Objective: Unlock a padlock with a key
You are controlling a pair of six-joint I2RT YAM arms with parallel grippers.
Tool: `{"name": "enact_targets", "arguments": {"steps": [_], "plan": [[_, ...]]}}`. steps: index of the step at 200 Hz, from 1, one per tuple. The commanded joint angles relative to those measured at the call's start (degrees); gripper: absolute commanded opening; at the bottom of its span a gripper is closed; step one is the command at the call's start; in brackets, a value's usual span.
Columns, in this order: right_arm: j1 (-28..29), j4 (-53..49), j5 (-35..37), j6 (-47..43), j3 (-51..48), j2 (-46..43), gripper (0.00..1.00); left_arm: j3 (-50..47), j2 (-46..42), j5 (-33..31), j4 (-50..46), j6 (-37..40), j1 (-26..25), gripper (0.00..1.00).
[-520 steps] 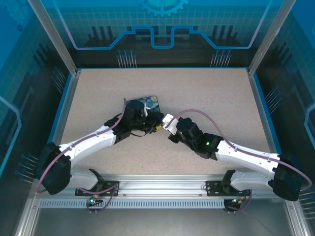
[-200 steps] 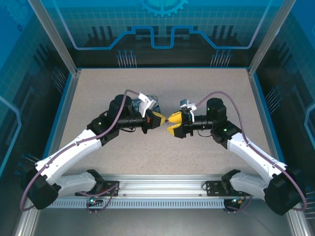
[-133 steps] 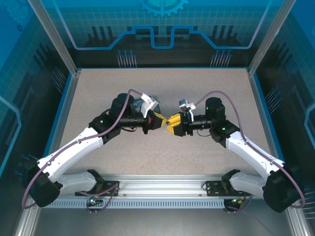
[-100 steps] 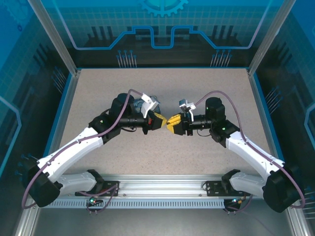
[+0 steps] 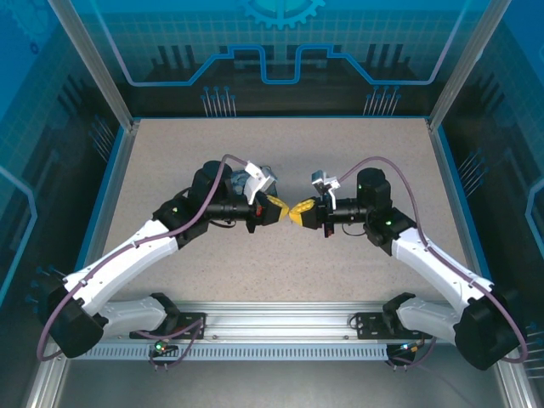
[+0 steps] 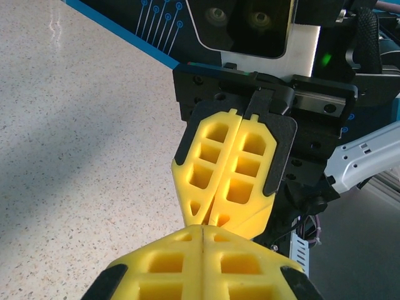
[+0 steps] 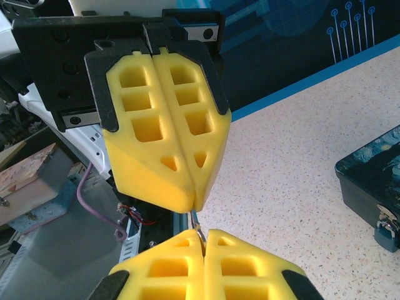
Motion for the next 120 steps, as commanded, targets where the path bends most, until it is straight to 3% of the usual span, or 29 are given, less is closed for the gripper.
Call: {"name": "enact_targets", "arguments": {"steps": [1, 7, 19, 67, 92, 120], "plan": [[-0.80, -2.79, 0.61, -1.97, 0.58, -1.85, 0.00, 1.34, -0.26, -1.82, 0.05, 0.90, -0.07, 0.07], [-0.79, -3.42, 1.12, -2.17, 0.52, -1.96, 0.00, 1.18, -0.39, -2.30, 0.44, 0.53, 0.03, 0.20], [-0.79, -5.28, 2.86, -2.86, 0.61, -2.22, 0.00, 0.99, -0.93, -3.13, 1.25, -0.45, 0.30, 0.25], [-0.68, -15.36, 13.99, -6.94, 1.18, -2.79, 0.00, -2.81, -5.10, -10.87, 4.84, -9.42, 6.43, 0.65], [-0.45, -19.29, 23.43, -6.14, 1.14, -1.56, 0.00, -3.76, -5.31, -17.87, 0.45, -12.63, 11.32, 0.72], [0.34, -19.65, 29.80, -4.04, 0.08, 0.98, 0.00, -5.20, -4.60, -25.70, -4.19, -12.67, 12.56, 0.77]]}}
